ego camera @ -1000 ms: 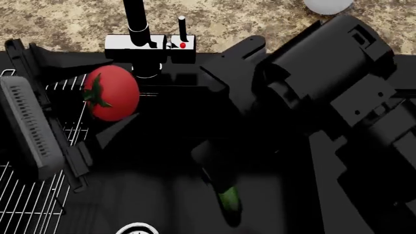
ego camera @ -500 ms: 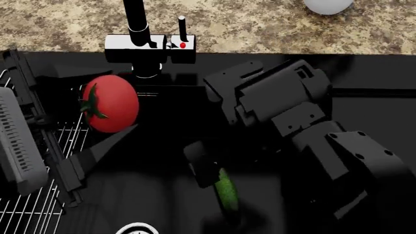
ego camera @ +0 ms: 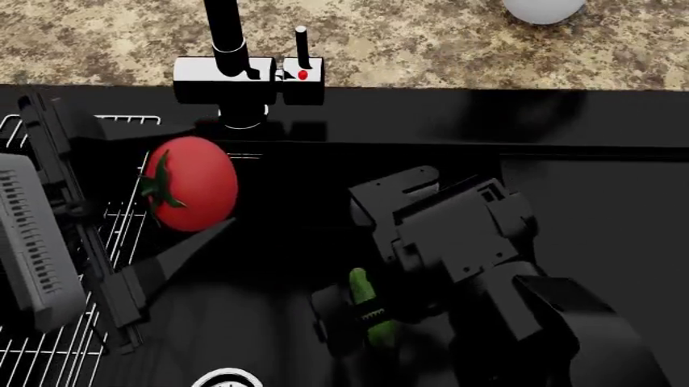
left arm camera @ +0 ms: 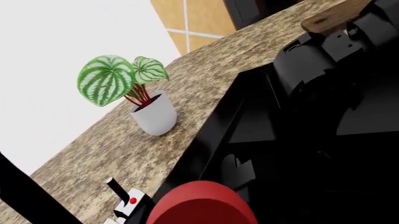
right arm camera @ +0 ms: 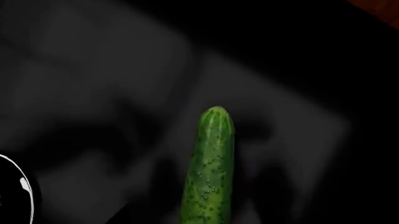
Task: Pick the vegetables from the sink and place them on the cutting board.
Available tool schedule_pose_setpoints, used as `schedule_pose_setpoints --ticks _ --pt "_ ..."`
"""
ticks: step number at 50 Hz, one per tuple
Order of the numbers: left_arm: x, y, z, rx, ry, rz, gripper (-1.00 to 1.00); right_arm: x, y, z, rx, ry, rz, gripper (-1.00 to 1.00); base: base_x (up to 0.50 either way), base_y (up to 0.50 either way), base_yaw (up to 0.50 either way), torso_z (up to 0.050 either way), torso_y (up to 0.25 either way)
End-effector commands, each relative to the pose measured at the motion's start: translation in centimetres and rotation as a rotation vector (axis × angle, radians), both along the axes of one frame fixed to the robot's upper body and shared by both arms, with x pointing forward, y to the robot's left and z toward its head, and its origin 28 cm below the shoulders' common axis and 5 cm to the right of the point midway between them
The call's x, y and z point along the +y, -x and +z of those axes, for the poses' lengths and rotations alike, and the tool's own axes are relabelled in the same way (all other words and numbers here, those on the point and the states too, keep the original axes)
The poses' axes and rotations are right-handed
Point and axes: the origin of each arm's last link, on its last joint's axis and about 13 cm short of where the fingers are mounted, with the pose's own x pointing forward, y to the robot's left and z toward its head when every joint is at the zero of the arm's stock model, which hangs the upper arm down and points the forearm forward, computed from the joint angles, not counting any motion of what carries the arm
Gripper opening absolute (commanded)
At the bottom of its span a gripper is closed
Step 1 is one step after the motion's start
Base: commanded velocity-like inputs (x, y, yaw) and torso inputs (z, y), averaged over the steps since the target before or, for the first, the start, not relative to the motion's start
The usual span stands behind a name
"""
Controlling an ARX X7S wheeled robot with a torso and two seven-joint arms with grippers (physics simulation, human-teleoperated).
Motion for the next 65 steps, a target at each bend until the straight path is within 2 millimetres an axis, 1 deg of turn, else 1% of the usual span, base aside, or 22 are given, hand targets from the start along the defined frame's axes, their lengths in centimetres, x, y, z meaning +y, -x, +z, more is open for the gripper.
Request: schedule_pose_setpoints --ticks 1,5,10,16,19,20,24,26,29,31,33,36,40,47,50,52,54,55,60,63,65 --pt "-0.1 0.0 -0.1 0.020 0.022 -0.010 -1.00 -0.9 0.7 -1.9 0.036 0.018 -0.031 1.00 0.03 0.00 0.00 0.000 0.000" --pt "-0.1 0.0 -0.2 0.023 0.022 -0.008 -1.00 -0.9 0.6 -2.3 0.042 0.006 -0.037 1.00 0.03 0.00 0.00 0.000 0.000" --pt "-0.1 0.1 -0.2 0.026 0.020 -0.004 -1.00 -0.8 0.5 -3.4 0.052 -0.013 -0.034 1.00 0.04 0.00 0.00 0.000 0.000" --pt "0.0 0.5 0.1 0.023 0.016 0.001 -1.00 -0.6 0.8 -4.6 0.076 -0.034 -0.023 1.00 0.04 0.00 0.00 0.000 -0.006" --pt "0.0 0.6 0.1 0.024 0.013 0.001 -1.00 -0.4 0.9 -4.8 0.086 -0.038 -0.014 1.00 0.04 0.00 0.01 0.000 -0.011" --pt "0.0 0.6 0.1 0.024 0.014 0.001 -1.00 -0.4 1.0 -5.0 0.092 -0.037 -0.015 -1.00 0.04 0.00 0.01 0.000 -0.011" --pt "-0.1 0.6 0.0 0.027 0.015 0.000 -1.00 -0.4 0.9 -4.9 0.084 -0.028 -0.005 -1.00 0.04 0.00 0.01 0.000 -0.006" --pt "-0.1 0.5 -0.1 0.076 0.017 0.010 -1.00 -0.4 0.8 -4.9 0.083 -0.014 0.007 -1.00 0.04 0.00 0.01 0.000 -0.011" --pt "-0.1 0.4 -0.2 0.096 0.046 -0.009 -1.00 -0.5 0.6 -4.4 0.076 0.019 0.043 -1.00 0.03 0.00 0.01 0.000 -0.008" --pt "0.0 0.3 0.0 0.084 0.059 -0.010 -1.00 -0.6 0.8 -2.9 0.053 0.034 0.102 -1.00 0.03 0.00 0.01 0.000 -0.005" --pt "-0.1 0.3 0.0 0.074 0.050 -0.018 -1.00 -0.9 1.2 -0.8 0.012 0.045 0.136 -1.00 0.03 0.00 0.01 0.000 -0.005" --pt "-0.1 0.3 -0.1 0.089 0.048 -0.025 -1.00 -1.2 1.6 2.0 -0.045 0.052 0.150 -1.00 0.04 0.00 0.00 0.000 0.204" --pt "-0.1 0.2 -0.1 0.080 0.058 -0.023 -1.00 -1.2 2.2 5.1 -0.123 0.036 0.156 -1.00 0.03 0.00 0.00 0.000 0.250" --pt "0.1 0.2 -0.2 0.077 0.051 -0.021 -1.00 -1.5 3.0 6.9 -0.177 0.054 0.165 -1.00 0.04 0.00 0.00 0.000 0.250" --pt "0.0 0.0 -0.5 0.071 0.043 0.011 -1.00 -1.8 3.6 8.4 -0.316 0.046 0.171 -1.00 0.04 0.00 0.00 0.000 0.250" --pt "0.0 -0.1 -0.7 0.070 0.032 0.034 -1.00 -2.0 3.9 9.3 -0.365 0.030 0.140 -1.00 0.04 0.00 0.00 0.000 0.250" --pt "0.0 -0.3 -0.8 0.068 0.032 0.055 -1.00 -2.1 4.6 10.0 -0.415 0.026 0.150 -1.00 0.04 0.00 0.00 0.000 0.250" --pt "0.1 -0.3 -0.8 0.066 0.034 0.058 -1.00 -2.1 4.7 10.1 -0.421 0.031 0.154 -1.00 0.04 0.00 0.00 0.000 0.250" --pt "0.4 -0.2 -0.6 0.063 0.048 0.079 -1.00 -2.4 5.7 11.4 -0.478 0.038 0.143 -1.00 -0.45 0.00 0.00 0.000 0.250" --pt "0.5 -0.4 -0.6 0.046 0.053 0.130 -1.00 -2.4 6.4 12.3 -0.517 0.023 0.141 -1.00 -0.50 0.00 0.00 0.000 0.250" --pt "0.6 -0.4 -0.6 0.042 0.049 0.153 -1.00 -2.6 7.0 12.4 -0.526 0.020 0.145 -1.00 -0.50 0.00 0.00 0.000 0.250"
